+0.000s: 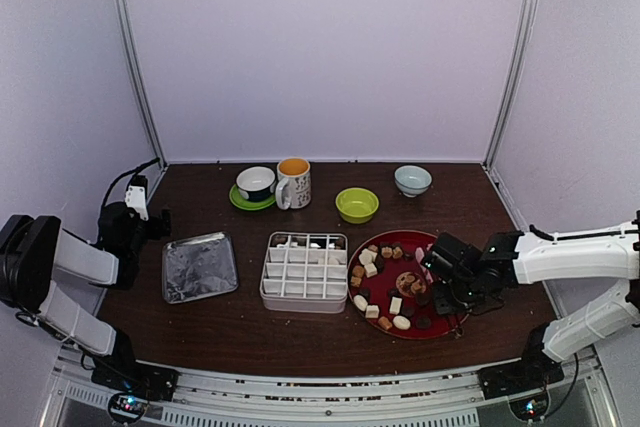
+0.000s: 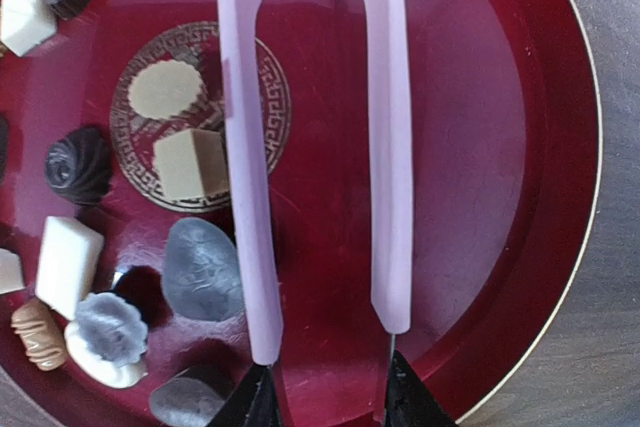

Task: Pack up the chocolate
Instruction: Pick up the clamp from the plate.

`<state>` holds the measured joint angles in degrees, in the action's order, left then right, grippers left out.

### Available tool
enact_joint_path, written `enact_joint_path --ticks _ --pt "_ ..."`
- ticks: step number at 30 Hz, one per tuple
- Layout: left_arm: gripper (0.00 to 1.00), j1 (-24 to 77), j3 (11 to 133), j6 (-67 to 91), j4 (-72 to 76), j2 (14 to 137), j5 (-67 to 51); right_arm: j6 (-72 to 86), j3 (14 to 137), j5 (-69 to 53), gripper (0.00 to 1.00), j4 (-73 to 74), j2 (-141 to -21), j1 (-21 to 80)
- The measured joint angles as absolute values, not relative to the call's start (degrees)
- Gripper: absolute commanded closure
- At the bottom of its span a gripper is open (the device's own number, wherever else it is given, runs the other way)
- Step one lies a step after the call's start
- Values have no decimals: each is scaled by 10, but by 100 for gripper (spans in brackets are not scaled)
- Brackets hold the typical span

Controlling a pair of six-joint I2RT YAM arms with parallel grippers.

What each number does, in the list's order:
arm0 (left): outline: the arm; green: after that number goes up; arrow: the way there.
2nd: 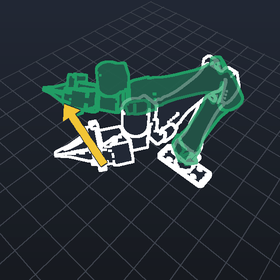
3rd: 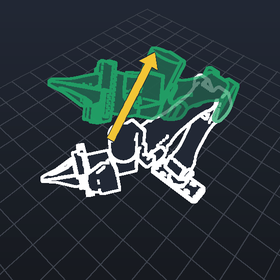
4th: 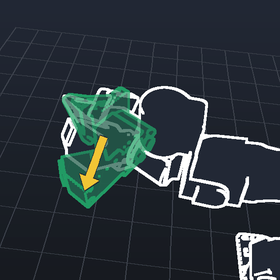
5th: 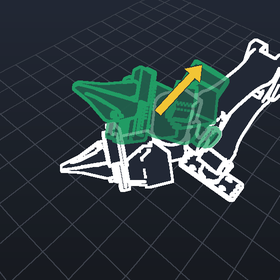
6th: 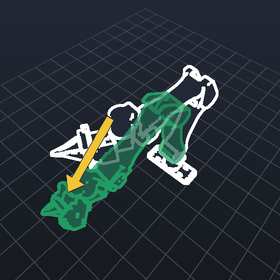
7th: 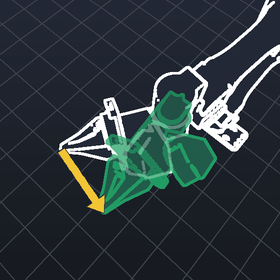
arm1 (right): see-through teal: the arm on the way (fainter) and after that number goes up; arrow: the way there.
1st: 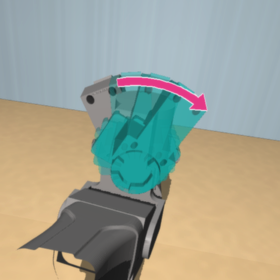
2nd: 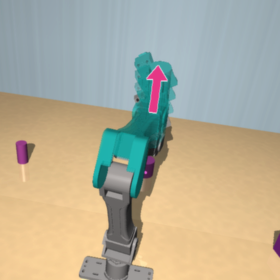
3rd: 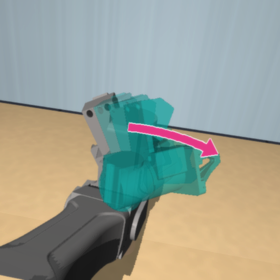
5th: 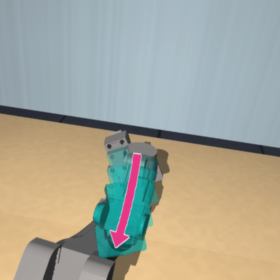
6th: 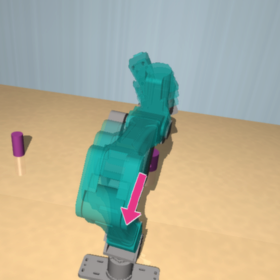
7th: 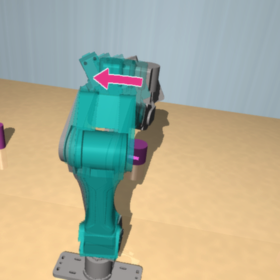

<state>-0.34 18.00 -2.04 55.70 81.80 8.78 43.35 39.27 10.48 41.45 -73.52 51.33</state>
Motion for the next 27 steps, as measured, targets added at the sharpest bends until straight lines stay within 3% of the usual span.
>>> enact_joint_path --ticks 5,12,16,27 --pt "2 -3 180 -20 557 818 88 447 363 112 64 380 -741 513" --pt "2 -3 180 -21 557 818 88 467 336 134 47 337 -736 513" --pt "2 -3 180 -20 557 818 88 472 312 137 44 331 -712 513" --pt "2 -3 180 -20 557 818 88 478 278 138 65 289 -690 514"
